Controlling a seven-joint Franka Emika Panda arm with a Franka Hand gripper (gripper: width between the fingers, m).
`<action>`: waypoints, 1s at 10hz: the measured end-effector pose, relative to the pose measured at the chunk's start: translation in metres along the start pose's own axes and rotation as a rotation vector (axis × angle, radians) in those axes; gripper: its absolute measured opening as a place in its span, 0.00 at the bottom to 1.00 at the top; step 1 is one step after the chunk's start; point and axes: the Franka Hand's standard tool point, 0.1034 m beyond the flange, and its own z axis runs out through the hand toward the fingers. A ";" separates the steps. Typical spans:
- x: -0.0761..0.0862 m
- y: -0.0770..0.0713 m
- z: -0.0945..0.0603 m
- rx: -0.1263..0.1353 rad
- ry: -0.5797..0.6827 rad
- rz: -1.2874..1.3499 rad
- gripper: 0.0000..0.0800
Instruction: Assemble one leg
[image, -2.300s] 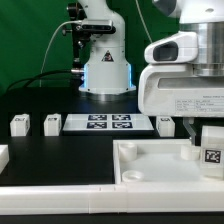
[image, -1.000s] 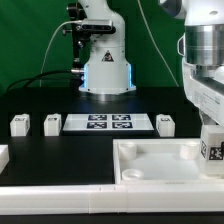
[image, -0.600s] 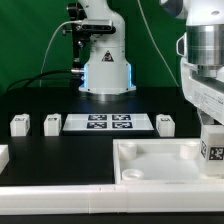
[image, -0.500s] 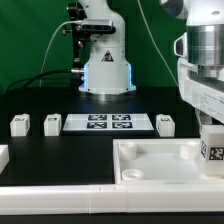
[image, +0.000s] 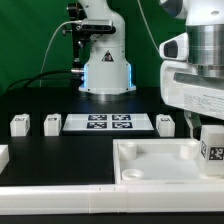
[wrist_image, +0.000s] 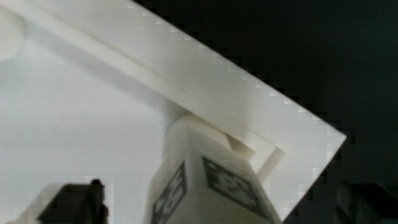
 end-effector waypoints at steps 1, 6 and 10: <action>0.000 0.000 0.000 -0.001 0.001 -0.084 0.81; 0.002 0.001 -0.001 -0.019 0.010 -0.730 0.81; 0.004 0.002 -0.001 -0.020 0.010 -0.938 0.81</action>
Offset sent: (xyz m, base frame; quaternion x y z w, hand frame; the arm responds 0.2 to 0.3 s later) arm -0.0006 0.0018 -0.0001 -0.0115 0.0108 -0.3112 0.9502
